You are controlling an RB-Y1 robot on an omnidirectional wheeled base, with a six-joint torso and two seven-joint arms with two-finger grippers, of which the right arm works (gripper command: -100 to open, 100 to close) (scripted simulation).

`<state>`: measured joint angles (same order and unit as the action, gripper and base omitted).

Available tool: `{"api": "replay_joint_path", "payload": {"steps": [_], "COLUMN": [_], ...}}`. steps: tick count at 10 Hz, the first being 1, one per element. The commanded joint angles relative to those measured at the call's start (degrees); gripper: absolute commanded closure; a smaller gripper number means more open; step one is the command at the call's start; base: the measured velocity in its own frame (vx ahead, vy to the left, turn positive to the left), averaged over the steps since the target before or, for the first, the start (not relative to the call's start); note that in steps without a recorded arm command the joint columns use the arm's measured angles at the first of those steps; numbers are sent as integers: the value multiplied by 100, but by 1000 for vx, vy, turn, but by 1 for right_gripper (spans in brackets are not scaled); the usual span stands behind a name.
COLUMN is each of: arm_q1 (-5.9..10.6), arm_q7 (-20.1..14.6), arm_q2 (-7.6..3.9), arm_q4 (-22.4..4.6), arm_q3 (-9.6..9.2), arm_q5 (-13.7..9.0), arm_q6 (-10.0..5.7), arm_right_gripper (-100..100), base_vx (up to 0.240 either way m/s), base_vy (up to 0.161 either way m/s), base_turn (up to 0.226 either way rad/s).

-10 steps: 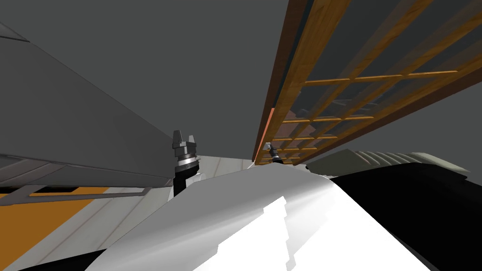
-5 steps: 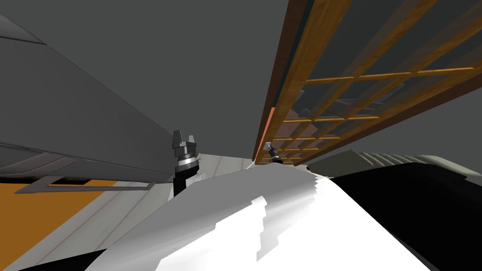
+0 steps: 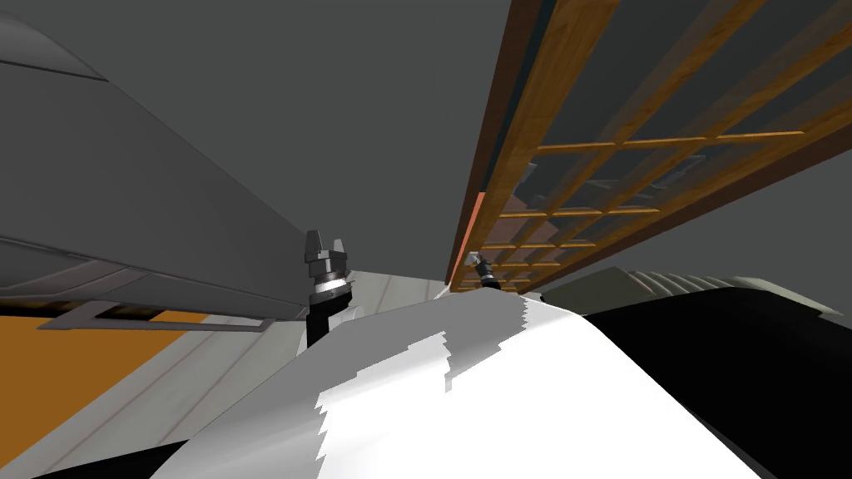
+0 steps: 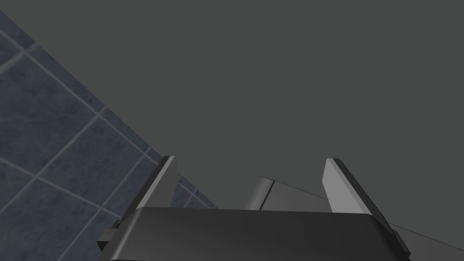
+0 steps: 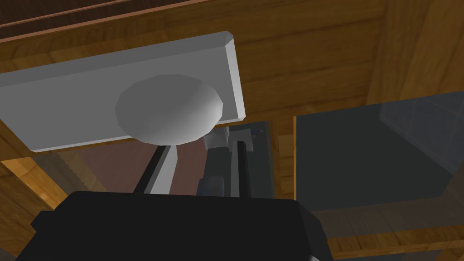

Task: Pull the door open

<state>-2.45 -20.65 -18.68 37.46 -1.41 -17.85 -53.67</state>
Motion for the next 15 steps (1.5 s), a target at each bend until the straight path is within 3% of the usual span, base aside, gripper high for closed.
{"api": "replay_joint_path", "payload": {"steps": [1, 15], "arm_q1": [-1, 78], "arm_q7": [-252, -2296], "arm_q2": [73, 251], "arm_q4": [48, 254], "arm_q3": [-82, -439], "arm_q5": [-68, -824], "arm_q6": [30, 170], "arm_right_gripper": [-100, -100], "base_vx": [-49, -54], "base_vy": [0, -3], "base_turn": [16, 23]}}
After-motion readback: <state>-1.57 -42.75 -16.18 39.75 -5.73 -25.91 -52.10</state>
